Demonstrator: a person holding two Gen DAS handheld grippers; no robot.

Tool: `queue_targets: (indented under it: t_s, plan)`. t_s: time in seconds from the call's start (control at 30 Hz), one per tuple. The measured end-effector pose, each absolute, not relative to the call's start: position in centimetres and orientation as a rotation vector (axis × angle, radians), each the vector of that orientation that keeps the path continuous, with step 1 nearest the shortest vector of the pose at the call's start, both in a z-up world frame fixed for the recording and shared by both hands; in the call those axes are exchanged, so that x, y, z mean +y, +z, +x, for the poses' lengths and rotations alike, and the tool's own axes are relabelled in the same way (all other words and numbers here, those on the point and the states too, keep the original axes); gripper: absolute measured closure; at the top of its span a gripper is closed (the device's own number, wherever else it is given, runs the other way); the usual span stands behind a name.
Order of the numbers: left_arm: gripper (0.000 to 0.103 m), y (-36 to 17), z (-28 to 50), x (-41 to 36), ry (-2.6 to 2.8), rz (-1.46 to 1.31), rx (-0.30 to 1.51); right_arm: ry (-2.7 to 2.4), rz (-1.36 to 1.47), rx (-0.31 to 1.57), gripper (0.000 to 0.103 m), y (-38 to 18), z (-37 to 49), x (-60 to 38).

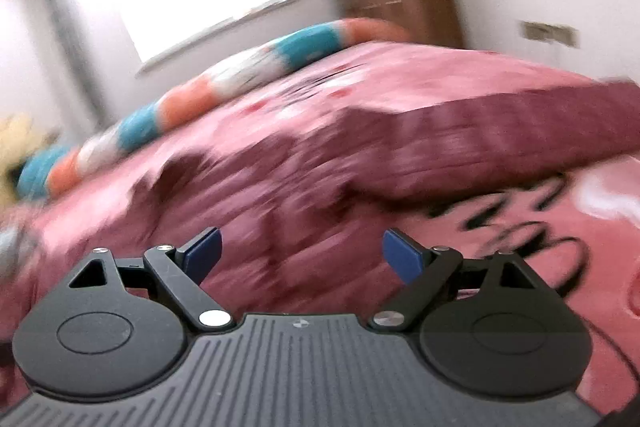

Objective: Fold large clothes

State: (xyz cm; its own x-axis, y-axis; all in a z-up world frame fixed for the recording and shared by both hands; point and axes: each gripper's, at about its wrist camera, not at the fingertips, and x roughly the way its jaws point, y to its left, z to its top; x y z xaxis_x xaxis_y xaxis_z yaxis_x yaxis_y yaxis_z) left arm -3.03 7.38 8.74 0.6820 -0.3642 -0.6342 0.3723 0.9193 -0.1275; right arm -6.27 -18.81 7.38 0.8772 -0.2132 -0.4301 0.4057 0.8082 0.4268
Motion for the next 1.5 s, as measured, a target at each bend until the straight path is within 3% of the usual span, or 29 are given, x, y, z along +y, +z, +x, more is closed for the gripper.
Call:
queue_targets:
  t_s: [0.37, 0.73, 1.1, 1.17, 1.23, 1.3, 1.37, 1.43, 1.5]
  plan:
    - [0.019, 4.6, 0.2, -0.1, -0.420, 0.008, 0.760, -0.666, 1.181, 0.067, 0.000, 1.5, -15.1, -34.7]
    - [0.016, 3.5, -0.3, -5.4, -0.510, 0.052, 0.768, -0.678, 1.259, -0.116, 0.000, 0.0, -15.0, -39.7]
    - [0.014, 3.5, -2.0, -3.4, -0.513, 0.029, 0.818, -0.715, 1.166, -0.130, 0.000, -0.3, -12.6, -42.2]
    - [0.014, 3.6, -2.2, -2.8, -0.499, 0.031, 0.828, -0.727, 1.146, -0.119, 0.011, -0.7, -13.1, -41.8]
    - [0.013, 3.8, -2.5, -2.1, -0.485, 0.032, 0.828, -0.739, 1.154, -0.112, 0.039, -1.0, -13.1, -42.0]
    - [0.012, 3.8, -2.6, -1.4, -0.470, 0.029, 0.830, -0.737, 1.191, -0.117, 0.059, -1.7, -13.5, -42.2]
    - [0.012, 3.7, -2.5, -0.9, -0.467, 0.024, 0.833, -0.728, 1.213, -0.123, 0.066, -1.9, -14.0, -42.3]
    - [0.012, 3.4, -2.2, -0.5, -0.474, 0.019, 0.840, -0.694, 1.215, -0.123, 0.079, -1.6, -14.3, -42.3]
    - [0.012, 3.4, -1.9, -0.1, -0.482, 0.002, 0.846, -0.681, 1.188, -0.123, 0.082, -0.8, -14.6, -41.9]
